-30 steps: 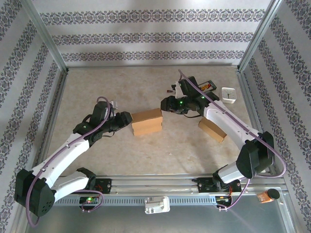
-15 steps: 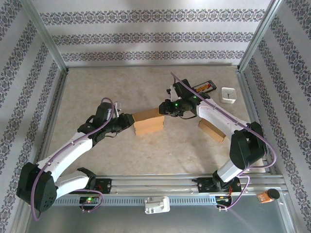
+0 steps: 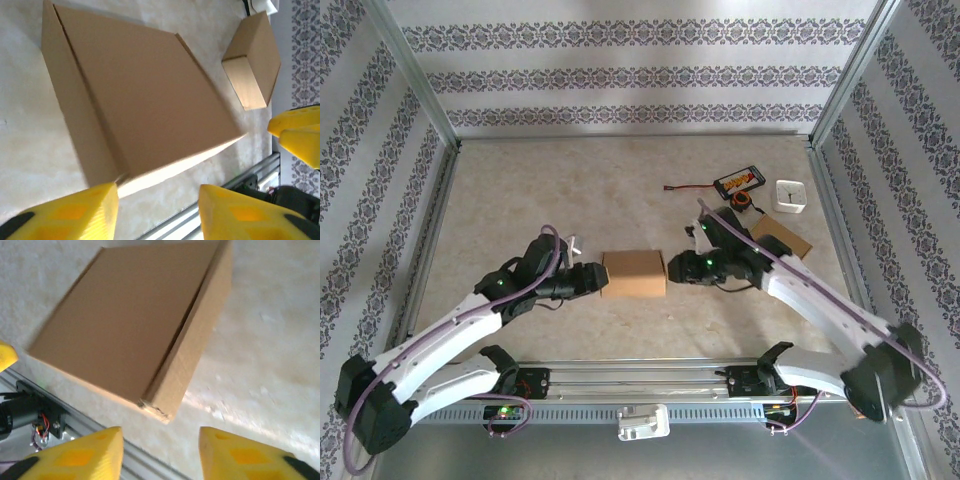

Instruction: Fold the paper box

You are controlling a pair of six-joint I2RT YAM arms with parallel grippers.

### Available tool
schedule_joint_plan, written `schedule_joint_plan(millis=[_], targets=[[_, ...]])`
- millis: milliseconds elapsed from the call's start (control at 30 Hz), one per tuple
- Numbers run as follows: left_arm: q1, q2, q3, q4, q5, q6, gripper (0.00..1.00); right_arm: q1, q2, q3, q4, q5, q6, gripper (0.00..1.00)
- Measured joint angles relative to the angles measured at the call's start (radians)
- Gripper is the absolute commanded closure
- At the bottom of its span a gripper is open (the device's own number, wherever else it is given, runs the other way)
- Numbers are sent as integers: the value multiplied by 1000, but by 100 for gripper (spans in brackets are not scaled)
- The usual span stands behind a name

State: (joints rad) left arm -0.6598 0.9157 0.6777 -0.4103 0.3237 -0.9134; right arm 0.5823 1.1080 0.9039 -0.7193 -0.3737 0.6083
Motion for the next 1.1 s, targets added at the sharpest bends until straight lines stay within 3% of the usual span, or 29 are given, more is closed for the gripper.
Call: schedule_joint_plan(millis=[67, 200, 333, 500, 767, 1100], targets=[[-21, -40, -13, -12, -30, -11, 52, -3, -77, -21, -13, 18, 21, 31], [-22, -39, -46, -10, -76, -23, 48, -19, -125, -73, 22, 35, 51, 24], [-22, 68, -66, -1, -106, -4, 39, -27, -26, -151, 109, 32, 98, 22], [-22, 225, -80, 90, -110, 24, 36, 21, 132, -231, 254, 12, 177, 34], [-54, 437, -92, 335, -76, 15, 61, 100, 300, -235, 482, 9, 287, 61], [-52, 684, 68, 533, -230, -8, 62, -47, 394, -130, 490, 127, 249, 61]])
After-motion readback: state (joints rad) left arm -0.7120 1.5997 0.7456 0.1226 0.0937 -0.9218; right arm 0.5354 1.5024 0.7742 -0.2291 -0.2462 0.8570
